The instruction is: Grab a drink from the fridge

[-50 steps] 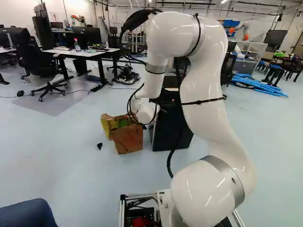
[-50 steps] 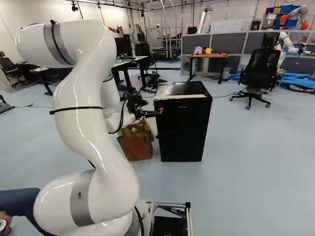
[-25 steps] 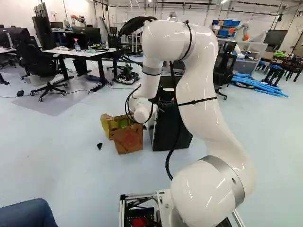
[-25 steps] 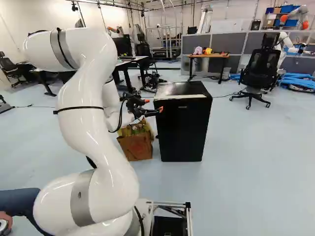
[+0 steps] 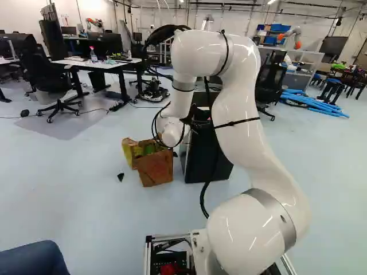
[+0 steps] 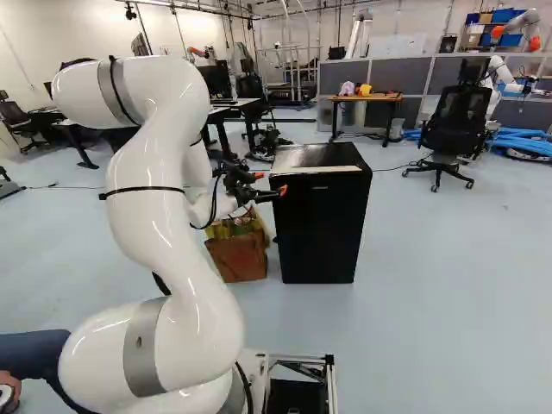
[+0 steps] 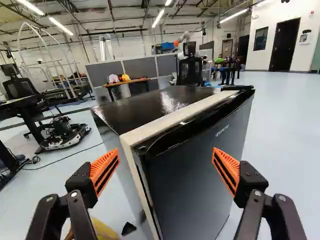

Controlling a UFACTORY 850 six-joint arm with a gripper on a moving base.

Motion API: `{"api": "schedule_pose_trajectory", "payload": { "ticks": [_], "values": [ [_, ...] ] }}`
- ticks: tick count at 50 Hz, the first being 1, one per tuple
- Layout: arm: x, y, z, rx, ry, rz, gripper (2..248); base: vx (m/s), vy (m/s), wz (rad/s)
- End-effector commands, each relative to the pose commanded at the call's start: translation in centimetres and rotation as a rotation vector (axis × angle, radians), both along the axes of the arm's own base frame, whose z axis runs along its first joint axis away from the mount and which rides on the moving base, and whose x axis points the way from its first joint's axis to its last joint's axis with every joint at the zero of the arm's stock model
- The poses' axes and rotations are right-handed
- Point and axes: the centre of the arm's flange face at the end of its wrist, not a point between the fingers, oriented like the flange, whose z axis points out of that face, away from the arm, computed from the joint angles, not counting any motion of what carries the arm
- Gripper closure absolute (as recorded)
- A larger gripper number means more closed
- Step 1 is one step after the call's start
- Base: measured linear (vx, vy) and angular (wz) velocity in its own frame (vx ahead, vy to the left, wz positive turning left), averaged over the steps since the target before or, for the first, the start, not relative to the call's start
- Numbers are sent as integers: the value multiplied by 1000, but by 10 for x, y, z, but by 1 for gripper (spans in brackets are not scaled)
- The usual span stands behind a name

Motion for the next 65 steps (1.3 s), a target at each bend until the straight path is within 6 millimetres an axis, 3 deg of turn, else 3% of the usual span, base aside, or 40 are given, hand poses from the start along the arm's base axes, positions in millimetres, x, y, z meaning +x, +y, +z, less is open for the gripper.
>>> {"api": "schedule_pose_trajectory", "payload": {
  "ticks": [65],
  "values": [
    [14,-18,-6,35,24,-34,3,0,0,0]
  ]
}}
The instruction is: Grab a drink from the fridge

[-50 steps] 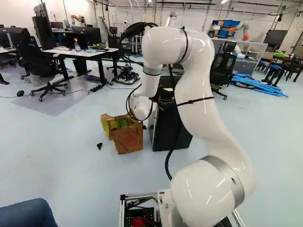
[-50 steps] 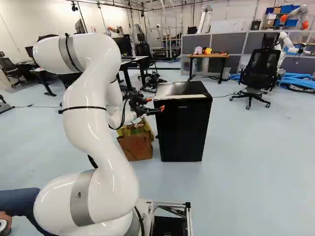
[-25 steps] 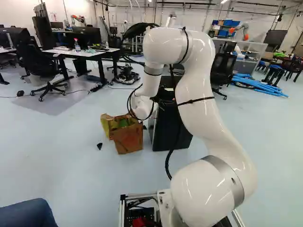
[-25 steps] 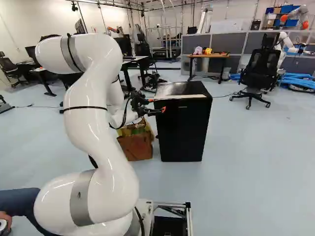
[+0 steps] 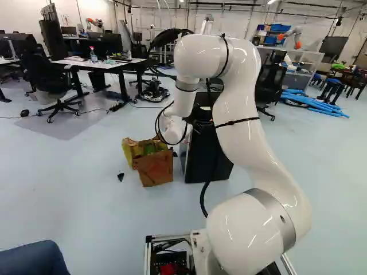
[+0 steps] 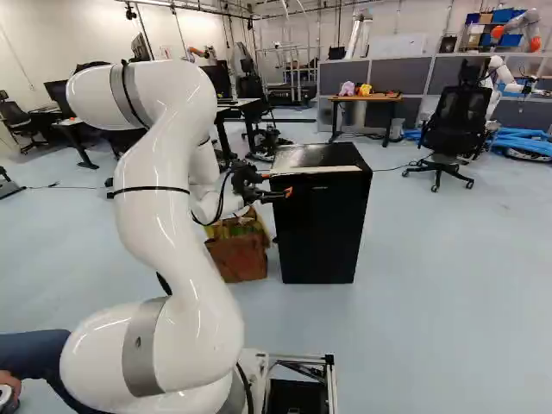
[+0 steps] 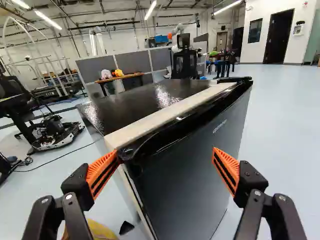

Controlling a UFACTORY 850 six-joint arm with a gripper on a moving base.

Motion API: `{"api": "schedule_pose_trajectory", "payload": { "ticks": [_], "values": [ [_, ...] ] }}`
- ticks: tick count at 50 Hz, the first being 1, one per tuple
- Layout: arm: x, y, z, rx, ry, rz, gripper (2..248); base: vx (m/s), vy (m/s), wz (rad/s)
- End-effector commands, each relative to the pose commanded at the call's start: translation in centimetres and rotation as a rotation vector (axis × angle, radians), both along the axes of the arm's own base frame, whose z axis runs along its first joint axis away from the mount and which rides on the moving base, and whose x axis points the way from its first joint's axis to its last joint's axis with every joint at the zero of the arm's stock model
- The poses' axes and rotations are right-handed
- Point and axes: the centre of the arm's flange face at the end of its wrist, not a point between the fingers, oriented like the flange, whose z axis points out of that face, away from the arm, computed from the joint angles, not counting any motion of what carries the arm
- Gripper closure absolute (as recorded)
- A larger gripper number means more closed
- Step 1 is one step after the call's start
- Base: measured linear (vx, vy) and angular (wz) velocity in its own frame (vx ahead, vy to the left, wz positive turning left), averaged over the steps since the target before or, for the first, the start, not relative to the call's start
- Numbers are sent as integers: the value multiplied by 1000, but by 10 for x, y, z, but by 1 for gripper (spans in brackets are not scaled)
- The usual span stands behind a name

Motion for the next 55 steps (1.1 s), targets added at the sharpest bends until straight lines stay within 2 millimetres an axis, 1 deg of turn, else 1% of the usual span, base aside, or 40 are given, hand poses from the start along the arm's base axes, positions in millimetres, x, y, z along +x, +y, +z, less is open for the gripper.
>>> {"api": "schedule_pose_trajectory", "payload": {
  "ticks": [25,55],
  "values": [
    [-3,-2,0,4,3,-25,3,0,0,0],
    [-28,-8,2,6,30,-77,3,-1,-1,-4]
  ]
}}
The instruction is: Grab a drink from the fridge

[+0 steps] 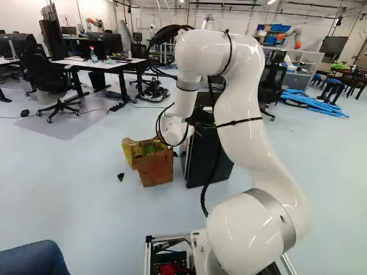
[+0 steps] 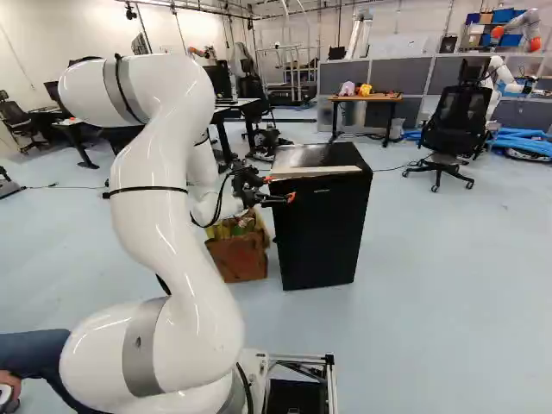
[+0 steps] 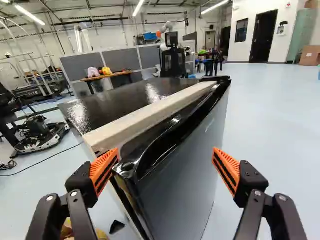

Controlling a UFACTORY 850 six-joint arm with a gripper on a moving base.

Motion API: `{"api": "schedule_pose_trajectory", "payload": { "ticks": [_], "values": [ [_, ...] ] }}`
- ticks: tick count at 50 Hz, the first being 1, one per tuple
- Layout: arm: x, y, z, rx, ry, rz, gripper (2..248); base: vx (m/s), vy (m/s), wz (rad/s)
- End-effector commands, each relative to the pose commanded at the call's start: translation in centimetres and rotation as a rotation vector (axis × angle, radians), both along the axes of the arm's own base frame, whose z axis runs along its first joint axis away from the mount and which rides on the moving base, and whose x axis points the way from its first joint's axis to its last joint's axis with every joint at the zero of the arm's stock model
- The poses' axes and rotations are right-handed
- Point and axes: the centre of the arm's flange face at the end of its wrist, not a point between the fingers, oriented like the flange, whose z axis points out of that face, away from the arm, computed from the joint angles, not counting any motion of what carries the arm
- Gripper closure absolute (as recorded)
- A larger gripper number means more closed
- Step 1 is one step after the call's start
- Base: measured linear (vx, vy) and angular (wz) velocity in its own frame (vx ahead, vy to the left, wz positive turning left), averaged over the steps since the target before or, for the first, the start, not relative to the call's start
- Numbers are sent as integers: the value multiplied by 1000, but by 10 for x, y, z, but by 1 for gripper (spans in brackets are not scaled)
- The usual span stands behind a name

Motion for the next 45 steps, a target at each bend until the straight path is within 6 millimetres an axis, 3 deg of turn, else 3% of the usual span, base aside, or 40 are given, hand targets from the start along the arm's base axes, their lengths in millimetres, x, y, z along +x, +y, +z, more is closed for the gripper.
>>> {"api": "schedule_pose_trajectory", "payload": {
  "ticks": [45],
  "values": [
    [-68,-3,6,-9,72,-56,3,0,0,0]
  ]
}}
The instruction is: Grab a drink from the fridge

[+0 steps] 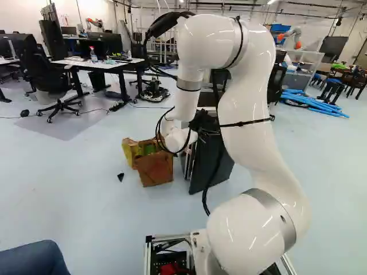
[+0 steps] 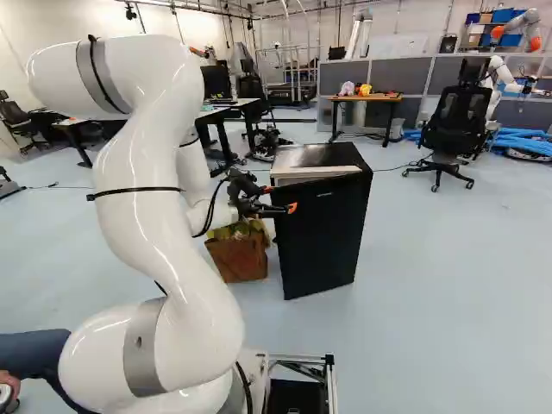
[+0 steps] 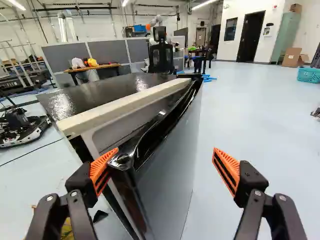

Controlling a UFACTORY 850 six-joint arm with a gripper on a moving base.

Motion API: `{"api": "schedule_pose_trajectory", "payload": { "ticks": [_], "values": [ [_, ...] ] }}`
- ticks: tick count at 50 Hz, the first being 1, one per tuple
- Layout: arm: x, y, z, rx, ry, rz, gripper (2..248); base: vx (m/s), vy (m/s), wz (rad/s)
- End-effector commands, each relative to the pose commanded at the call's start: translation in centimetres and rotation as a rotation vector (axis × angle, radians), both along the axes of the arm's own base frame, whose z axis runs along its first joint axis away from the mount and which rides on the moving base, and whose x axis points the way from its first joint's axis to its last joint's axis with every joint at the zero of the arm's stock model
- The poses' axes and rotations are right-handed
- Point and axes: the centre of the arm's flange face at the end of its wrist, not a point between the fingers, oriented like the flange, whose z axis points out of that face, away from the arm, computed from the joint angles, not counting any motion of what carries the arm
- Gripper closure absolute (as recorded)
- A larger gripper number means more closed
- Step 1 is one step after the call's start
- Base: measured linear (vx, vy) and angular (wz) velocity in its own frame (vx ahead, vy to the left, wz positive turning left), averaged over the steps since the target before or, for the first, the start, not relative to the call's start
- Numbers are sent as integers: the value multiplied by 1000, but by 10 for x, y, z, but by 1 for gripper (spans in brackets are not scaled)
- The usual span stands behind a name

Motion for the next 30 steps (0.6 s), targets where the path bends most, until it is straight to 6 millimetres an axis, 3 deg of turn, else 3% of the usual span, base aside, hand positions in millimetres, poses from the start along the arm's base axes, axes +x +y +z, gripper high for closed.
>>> {"api": "schedule_pose_trajectory", "payload": {
  "ticks": [30],
  "values": [
    [-53,-7,4,-14,54,-37,3,0,0,0]
  ]
}}
